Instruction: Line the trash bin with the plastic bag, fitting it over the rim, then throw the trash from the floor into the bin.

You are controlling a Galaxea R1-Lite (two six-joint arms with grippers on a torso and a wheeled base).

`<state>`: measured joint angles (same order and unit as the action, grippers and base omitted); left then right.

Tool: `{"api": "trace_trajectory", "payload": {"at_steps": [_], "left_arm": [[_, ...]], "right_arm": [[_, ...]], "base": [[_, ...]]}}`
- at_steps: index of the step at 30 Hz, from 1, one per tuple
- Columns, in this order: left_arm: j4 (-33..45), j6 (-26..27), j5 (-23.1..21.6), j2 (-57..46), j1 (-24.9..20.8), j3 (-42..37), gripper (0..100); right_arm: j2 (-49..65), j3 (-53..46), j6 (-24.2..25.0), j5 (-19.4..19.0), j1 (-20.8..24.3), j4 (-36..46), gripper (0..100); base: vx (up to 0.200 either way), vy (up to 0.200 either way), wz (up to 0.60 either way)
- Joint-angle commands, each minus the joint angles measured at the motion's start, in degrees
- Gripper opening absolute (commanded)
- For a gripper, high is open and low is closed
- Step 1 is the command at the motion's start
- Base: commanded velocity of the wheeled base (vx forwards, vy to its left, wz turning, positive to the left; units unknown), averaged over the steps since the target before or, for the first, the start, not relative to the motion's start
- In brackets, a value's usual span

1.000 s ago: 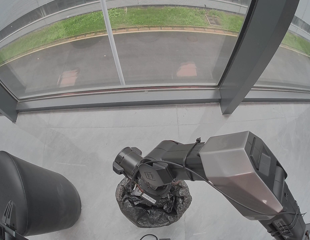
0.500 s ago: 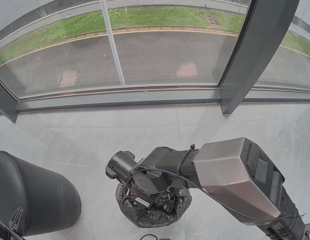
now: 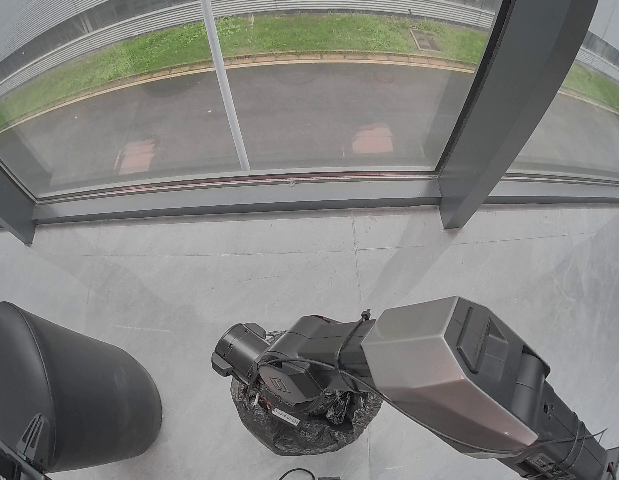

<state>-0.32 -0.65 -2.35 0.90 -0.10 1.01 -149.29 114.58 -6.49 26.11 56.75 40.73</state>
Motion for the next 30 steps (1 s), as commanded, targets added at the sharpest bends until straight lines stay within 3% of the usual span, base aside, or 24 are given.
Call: {"api": "trace_trajectory", "payload": {"at_steps": [1,16,20,22,24,30], "left_arm": [[-0.03,0.03,-0.02,-0.81,0.01,-1.01,0],[-0.03,0.03,-0.02,-0.81,0.01,-1.01,0],[-0.03,0.03,-0.02,-0.81,0.01,-1.01,0],[-0.03,0.03,-0.02,-0.81,0.01,-1.01,0],[-0.03,0.03,-0.02,-0.90,0.01,-1.01,0],[-0.03,0.03,-0.02,-0.81,0.01,-1.01,0]], "right_arm": [[-1.18,0.01,-0.02,-0.01,-0.41,-0.04,0],[-2.68,0.01,0.42,-0.01,-0.85,-1.09,0],[-5.67,0.01,0.33,1.66,-0.94,-9.79,0],[-7.60,0.01,-2.39,3.33,-0.94,-19.64,0],[-8.39,0.01,-5.82,3.59,-1.02,-23.33,0],[-8.57,0.01,-7.93,3.59,-1.38,-23.85,0]], "base": [[0.000,0.000,0.00],[0.000,0.000,0.00],[0.000,0.000,0.00],[0.000,0.000,0.00],[0.000,0.000,0.00],[0.000,0.000,0.00]]}}
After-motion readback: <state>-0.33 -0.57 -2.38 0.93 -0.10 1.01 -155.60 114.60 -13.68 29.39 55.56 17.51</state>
